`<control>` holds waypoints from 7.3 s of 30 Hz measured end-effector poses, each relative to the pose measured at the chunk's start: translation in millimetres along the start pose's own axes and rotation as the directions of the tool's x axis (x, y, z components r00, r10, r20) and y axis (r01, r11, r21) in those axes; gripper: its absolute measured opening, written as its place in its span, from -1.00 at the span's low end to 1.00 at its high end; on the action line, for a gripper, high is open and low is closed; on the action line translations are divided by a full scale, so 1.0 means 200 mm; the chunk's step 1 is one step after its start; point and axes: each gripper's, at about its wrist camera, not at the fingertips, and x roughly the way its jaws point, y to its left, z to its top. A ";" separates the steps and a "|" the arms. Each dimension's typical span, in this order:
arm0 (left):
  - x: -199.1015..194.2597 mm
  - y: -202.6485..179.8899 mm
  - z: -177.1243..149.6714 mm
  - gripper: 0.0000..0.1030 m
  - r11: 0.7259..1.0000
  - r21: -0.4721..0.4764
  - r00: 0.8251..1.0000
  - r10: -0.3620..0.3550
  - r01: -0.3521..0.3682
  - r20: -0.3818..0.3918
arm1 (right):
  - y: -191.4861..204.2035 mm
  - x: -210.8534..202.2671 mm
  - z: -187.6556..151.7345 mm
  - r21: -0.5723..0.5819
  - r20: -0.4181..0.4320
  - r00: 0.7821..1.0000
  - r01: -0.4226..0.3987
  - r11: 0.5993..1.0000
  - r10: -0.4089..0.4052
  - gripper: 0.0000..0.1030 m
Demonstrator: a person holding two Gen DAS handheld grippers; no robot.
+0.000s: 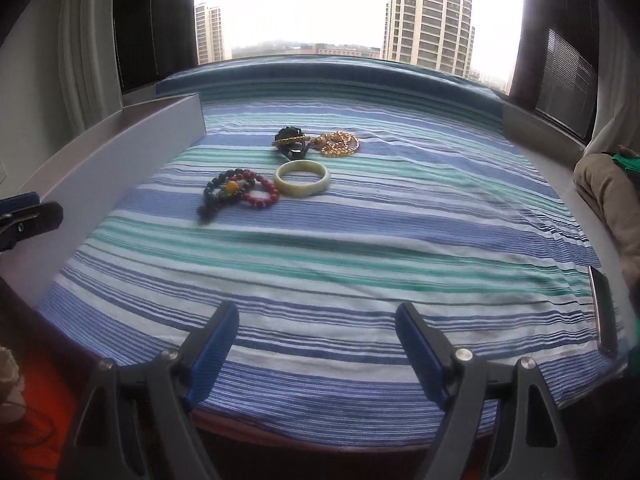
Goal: Organize jewelry
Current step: 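Move both tools back over the remaining jewelry on the bedspread, then grasp the dark tassel pendant with green leaf with the left tool, then grasp the red bead bracelet with the right tool while the left tool holds the pendant, then carry the pendant and red bracelet into the white box and open both tools, then move both tools back over the black bead bracelet and jade bangle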
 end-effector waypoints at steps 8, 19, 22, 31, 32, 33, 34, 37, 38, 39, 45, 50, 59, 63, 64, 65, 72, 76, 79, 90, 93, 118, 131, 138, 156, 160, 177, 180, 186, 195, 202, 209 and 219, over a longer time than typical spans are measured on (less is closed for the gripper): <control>0.11 0.01 -0.10 0.99 0.999 -0.044 0.995 -0.021 0.017 -0.094 | 0.02 0.04 -0.04 0.008 -0.033 0.998 -0.047 0.999 0.047 0.59; 0.18 -0.03 0.01 0.99 0.998 -0.019 0.995 -0.059 0.058 -0.076 | 0.05 0.11 -0.07 0.034 -0.095 0.987 -0.126 0.991 0.129 0.59; 0.25 -0.06 0.14 0.98 0.996 -0.015 0.994 -0.090 0.089 -0.056 | 0.05 0.12 -0.07 0.039 -0.099 0.986 -0.131 0.991 0.135 0.59; 0.71 -0.17 0.31 0.53 0.998 0.016 0.991 -0.061 0.064 -0.122 | 0.02 0.11 -0.08 0.065 -0.096 0.985 -0.138 0.988 0.144 0.59; 0.73 -0.17 0.30 0.49 0.998 0.012 0.991 -0.056 0.058 -0.124 | 0.01 0.10 -0.08 0.065 -0.095 0.985 -0.136 0.989 0.142 0.59; 0.72 -0.18 0.30 0.48 0.999 0.016 0.994 -0.044 0.046 -0.098 | 0.01 0.10 -0.08 0.066 -0.095 0.986 -0.133 0.989 0.139 0.59; 0.72 -0.18 0.30 0.40 0.999 0.022 0.995 -0.041 0.043 -0.093 | 0.01 0.10 -0.09 0.066 -0.094 0.986 -0.132 0.989 0.138 0.59; 0.70 -0.18 0.29 -0.58 0.998 0.052 0.997 -0.020 0.024 -0.076 | 0.00 0.11 -0.10 0.075 -0.104 0.985 -0.133 0.988 0.141 0.59; 0.70 -0.17 0.28 -0.75 0.998 0.055 0.996 -0.029 0.033 -0.081 | 0.00 0.12 -0.09 0.081 -0.108 0.983 -0.138 0.987 0.147 0.59; 0.69 -0.15 0.28 -0.76 0.998 0.041 0.995 -0.052 0.056 -0.088 | -0.01 0.13 -0.09 0.084 -0.112 0.982 -0.146 0.986 0.155 0.59; 0.58 -0.03 0.20 -0.78 0.993 -0.028 0.986 -0.114 0.112 -0.125 | -0.02 0.14 0.10 0.050 -0.085 0.971 -0.217 0.975 0.221 0.59; 0.49 0.08 0.10 -0.77 0.993 -0.071 0.983 -0.102 0.092 -0.150 | 0.05 0.32 0.32 -0.043 -0.120 0.946 -0.308 0.950 0.301 0.59; 0.42 0.17 0.02 -0.77 0.989 -0.120 0.983 -0.108 0.091 -0.148 | 0.39 0.75 0.63 -0.261 -0.189 0.920 -0.385 0.885 0.344 -0.25; 0.42 0.16 0.01 -0.76 0.989 -0.114 0.984 -0.106 0.090 -0.144 | 0.50 0.87 0.67 -0.332 -0.212 0.930 -0.358 0.873 0.300 -0.42; 0.42 0.16 0.01 -0.76 0.990 -0.111 0.984 -0.105 0.090 -0.144 | 0.51 0.90 0.67 -0.340 -0.222 0.932 -0.350 0.873 0.288 -0.46; 0.42 0.16 0.01 -0.76 0.990 -0.110 0.984 -0.105 0.090 -0.143 | 0.52 0.93 0.67 -0.344 -0.236 0.932 -0.345 0.873 0.276 -0.55; 0.42 0.17 0.02 -0.77 0.987 -0.133 0.982 -0.114 0.094 -0.150 | 0.56 1.00 0.65 -0.382 -0.304 0.924 -0.342 0.859 0.232 -0.67; 0.33 0.17 0.04 -0.78 0.984 -0.142 0.986 -0.120 0.103 -0.120 | 0.47 0.90 0.71 -0.262 -0.269 0.915 -0.370 0.891 0.300 -0.67; 0.23 0.18 0.08 -0.78 0.980 -0.156 0.986 -0.140 0.126 -0.086 | 0.31 0.77 0.77 -0.118 -0.214 0.893 -0.425 0.897 0.395 -0.67; -0.16 0.28 0.14 -0.78 0.960 -0.233 0.985 -0.168 0.156 -0.037 | 0.18 0.34 0.83 0.001 -0.167 0.846 -0.514 0.858 0.507 -0.67; -0.29 0.37 0.12 -0.78 0.958 -0.250 0.989 -0.149 0.143 -0.005 | 0.25 0.28 0.85 -0.020 -0.170 0.832 -0.538 0.843 0.527 -0.67; -0.18 1.43 0.01 -0.78 0.842 -0.473 0.965 0.220 -0.260 -0.140 | 1.57 0.56 1.29 -0.212 -0.231 0.743 -0.669 0.713 0.628 -0.67; -0.28 1.28 0.02 0.35 0.842 -0.414 0.935 0.348 -0.347 -0.075 | 1.70 0.49 1.17 -0.370 -0.166 0.801 -0.592 0.716 0.576 0.10; -0.38 0.88 0.08 0.57 0.923 -0.318 0.970 0.240 -0.216 0.040 | 1.40 0.27 0.90 -0.396 -0.082 0.852 -0.503 0.768 0.516 0.63; 0.21 -0.11 -0.01 0.71 1.000 0.005 0.990 -0.016 0.017 -0.138 | 0.02 0.37 0.09 -0.035 -0.159 0.987 -0.007 0.999 0.001 0.65; 0.31 -0.12 -0.04 0.71 1.000 0.018 0.987 0.022 -0.019 -0.160 | -0.08 0.38 0.03 0.005 -0.168 0.986 0.022 1.000 -0.021 0.65; 0.42 -0.09 -0.12 0.99 0.997 0.004 0.980 0.075 -0.076 -0.186 | -0.13 0.45 -0.08 0.058 -0.223 0.975 0.025 0.998 -0.012 0.85; 0.42 -0.10 -0.12 0.99 0.997 0.005 0.979 0.075 -0.076 -0.190 | -0.14 0.45 -0.08 0.064 -0.231 0.973 0.031 0.997 -0.015 0.96; 0.43 -0.11 -0.11 0.99 0.997 0.004 0.978 0.076 -0.077 -0.195 | -0.14 0.46 -0.08 0.062 -0.232 0.973 0.026 0.998 -0.011 0.99; 0.45 -0.11 -0.10 0.99 0.997 0.008 0.977 0.073 -0.073 -0.203 | -0.14 0.46 -0.08 0.062 -0.236 0.972 0.025 0.998 -0.009 0.99; 0.45 -0.11 -0.10 0.99 0.997 0.008 0.977 0.073 -0.073 -0.200 | -0.14 0.46 -0.08 0.059 -0.230 0.973 0.021 0.998 -0.007 0.99; 0.44 -0.11 -0.11 0.99 0.998 0.014 0.980 0.066 -0.065 -0.190 | -0.14 0.46 -0.08 0.063 -0.233 0.973 0.022 0.998 -0.007 0.99; 0.42 -0.08 -0.06 0.97 0.999 0.024 0.970 0.026 -0.020 -0.243 | -0.13 0.46 -0.07 0.050 -0.256 0.967 0.007 0.999 0.006 1.00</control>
